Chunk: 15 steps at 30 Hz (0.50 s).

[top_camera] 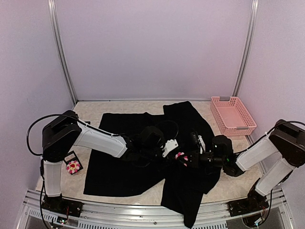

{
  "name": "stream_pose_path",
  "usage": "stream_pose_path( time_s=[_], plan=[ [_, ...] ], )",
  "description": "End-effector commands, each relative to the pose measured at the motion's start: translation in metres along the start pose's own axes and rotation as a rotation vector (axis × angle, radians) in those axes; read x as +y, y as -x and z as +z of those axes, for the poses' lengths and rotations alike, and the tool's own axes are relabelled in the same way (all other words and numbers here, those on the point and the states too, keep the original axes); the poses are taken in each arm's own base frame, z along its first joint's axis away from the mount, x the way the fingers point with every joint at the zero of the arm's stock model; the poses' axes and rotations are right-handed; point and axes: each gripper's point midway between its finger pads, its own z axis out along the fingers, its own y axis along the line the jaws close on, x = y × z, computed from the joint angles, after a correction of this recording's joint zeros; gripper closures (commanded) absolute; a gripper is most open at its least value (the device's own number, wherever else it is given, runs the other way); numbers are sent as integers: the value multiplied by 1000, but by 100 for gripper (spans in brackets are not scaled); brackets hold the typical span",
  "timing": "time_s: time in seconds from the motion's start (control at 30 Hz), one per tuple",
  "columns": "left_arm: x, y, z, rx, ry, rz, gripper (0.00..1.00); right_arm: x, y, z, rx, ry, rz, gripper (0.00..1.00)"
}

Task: Pin the brooch onto the clothing
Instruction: Pass from the right arm to the left

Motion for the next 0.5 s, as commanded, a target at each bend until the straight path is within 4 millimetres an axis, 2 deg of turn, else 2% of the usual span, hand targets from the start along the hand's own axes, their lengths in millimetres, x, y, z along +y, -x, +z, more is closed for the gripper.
stream_pose_path(
  time_s=[0.0,0.07,0.2,0.47],
  plan=[
    [10,32,-11,-79,68,-29,81,65,26,-8,-40,245,-55,100],
    [10,32,-14,-88,75,-24,77,67,27,-10,-44,255,-60,100],
    [6,35,-27,-107,59,3,76,62,22,-9,-34,235,-62,100],
    [-4,22,-36,-99,-14,19,68,55,5,-6,15,238,-53,100]
  ],
)
